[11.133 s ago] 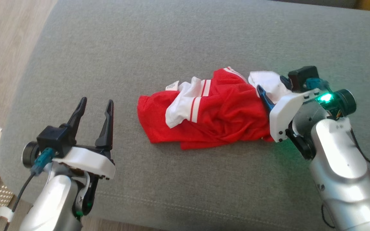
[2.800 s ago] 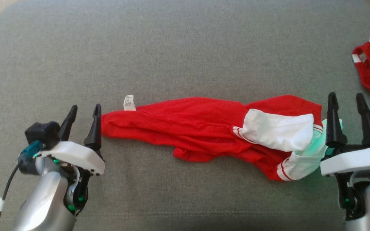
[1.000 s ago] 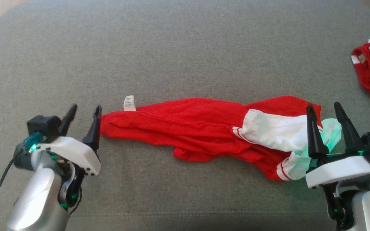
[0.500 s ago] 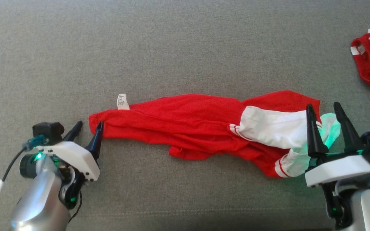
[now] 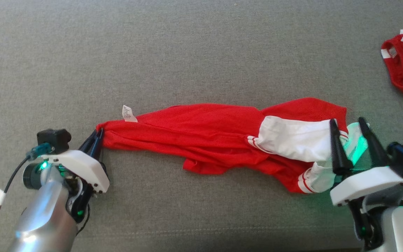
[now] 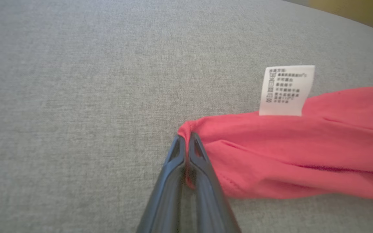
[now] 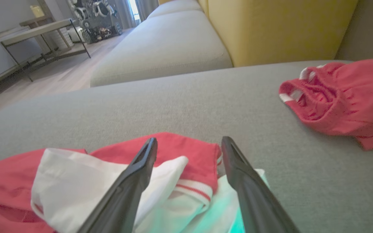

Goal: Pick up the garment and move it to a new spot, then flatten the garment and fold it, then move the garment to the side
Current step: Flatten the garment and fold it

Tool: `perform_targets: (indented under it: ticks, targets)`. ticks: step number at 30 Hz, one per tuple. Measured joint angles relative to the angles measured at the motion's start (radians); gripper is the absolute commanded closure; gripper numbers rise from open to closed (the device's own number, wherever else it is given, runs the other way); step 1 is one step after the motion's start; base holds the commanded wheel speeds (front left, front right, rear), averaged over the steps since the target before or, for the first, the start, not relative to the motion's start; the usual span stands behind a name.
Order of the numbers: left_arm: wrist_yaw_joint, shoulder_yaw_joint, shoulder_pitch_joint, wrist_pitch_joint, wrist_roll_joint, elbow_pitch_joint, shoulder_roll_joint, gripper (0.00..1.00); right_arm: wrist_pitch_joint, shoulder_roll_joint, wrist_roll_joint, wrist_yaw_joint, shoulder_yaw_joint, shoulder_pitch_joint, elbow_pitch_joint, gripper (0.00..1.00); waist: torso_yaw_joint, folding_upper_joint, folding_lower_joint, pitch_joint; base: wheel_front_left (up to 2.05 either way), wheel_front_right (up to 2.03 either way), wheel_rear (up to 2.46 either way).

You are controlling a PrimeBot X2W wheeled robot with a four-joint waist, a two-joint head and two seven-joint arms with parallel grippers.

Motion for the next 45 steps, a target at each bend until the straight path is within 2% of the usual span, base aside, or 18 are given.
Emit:
perform_targets:
  ticks: [12, 13, 19, 22, 29, 33, 39, 45]
  targets:
    - [-0.007, -0.029, -0.026, -0.044, 0.0, 0.04, -0.014, 1.0, 0.198, 0.0, 0.0, 0.0, 0.042, 0.001, 0.027, 0.0, 0.019, 0.0, 0.0, 0.003, 0.0, 0.0, 0.0]
    - [-0.007, -0.031, -0.027, -0.053, 0.0, 0.043, -0.017, 1.0, 0.201, 0.0, -0.003, 0.0, 0.044, 0.0, 0.024, 1.0, 0.023, 0.0, 0.0, 0.004, 0.0, 0.0, 0.0]
    - [-0.006, -0.031, -0.027, -0.081, 0.003, 0.033, -0.017, 1.0, 0.176, 0.0, -0.031, 0.0, 0.035, -0.004, -0.018, 1.0, 0.027, 0.0, 0.0, 0.002, 0.0, 0.0, 0.0]
    - [0.01, -0.022, -0.026, -0.088, 0.013, -0.019, -0.009, 1.0, 0.141, 0.0, -0.04, 0.0, 0.021, -0.02, -0.048, 1.0, 0.026, 0.0, 0.0, -0.005, 0.0, 0.0, 0.0]
    - [0.052, 0.074, -0.026, -0.096, 0.069, -0.315, 0.025, 1.0, 0.05, 0.0, -0.07, 0.0, -0.04, -0.106, -0.146, 1.0, 0.025, 0.0, 0.0, -0.044, 0.0, 0.0, 0.0]
    - [0.069, 0.113, -0.02, -0.096, 0.092, -0.469, 0.037, 1.0, 0.026, -0.022, -0.07, 0.0, -0.063, -0.17, -0.19, 1.0, 0.027, 0.0, 0.0, -0.072, 0.0, 0.0, 0.0]
    - [0.076, 0.124, -0.025, -0.091, 0.122, -0.643, 0.082, 1.0, 0.013, -0.067, -0.049, 0.0, -0.105, -0.285, -0.252, 1.0, 0.033, 0.0, 0.0, -0.109, 0.0, 0.0, 0.0]
    - [0.08, 0.134, -0.093, -0.02, 0.126, -0.763, 0.131, 1.0, 0.027, -0.109, -0.002, 0.0, -0.117, -0.399, -0.258, 1.0, 0.039, 0.0, 0.0, -0.122, 0.0, 0.0, 0.0]
